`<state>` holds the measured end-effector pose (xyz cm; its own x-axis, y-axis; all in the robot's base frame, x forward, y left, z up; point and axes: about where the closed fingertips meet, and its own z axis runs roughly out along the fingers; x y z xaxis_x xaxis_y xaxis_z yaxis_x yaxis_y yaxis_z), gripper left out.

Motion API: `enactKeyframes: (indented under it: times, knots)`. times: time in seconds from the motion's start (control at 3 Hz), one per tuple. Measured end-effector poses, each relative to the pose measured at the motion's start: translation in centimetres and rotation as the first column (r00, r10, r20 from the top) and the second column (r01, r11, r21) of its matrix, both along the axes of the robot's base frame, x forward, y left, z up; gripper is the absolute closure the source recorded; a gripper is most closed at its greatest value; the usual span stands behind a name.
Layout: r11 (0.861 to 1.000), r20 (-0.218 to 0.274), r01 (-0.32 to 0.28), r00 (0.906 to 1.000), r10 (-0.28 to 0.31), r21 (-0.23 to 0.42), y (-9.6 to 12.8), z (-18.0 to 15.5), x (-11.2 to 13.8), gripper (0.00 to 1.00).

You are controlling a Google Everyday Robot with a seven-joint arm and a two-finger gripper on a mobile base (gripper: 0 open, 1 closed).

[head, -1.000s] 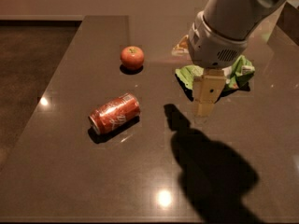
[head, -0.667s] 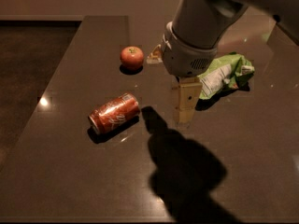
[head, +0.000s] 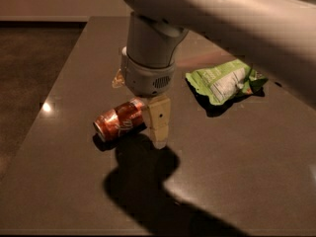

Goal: Place coke can upright

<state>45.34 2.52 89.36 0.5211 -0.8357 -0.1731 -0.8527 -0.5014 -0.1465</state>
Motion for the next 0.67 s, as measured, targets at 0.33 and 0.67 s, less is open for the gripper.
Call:
enactKeyframes:
  times: [0.33, 0.67]
  knots:
    - [0.997, -0.023, -0.068, 0.9974, 0.068, -0.022, 2.6, -1.7, -0.1, 0.00]
    - [0.994, -0.033, -0.093, 0.9952, 0.092, -0.053, 4.6, -3.0, -0.2, 0.00]
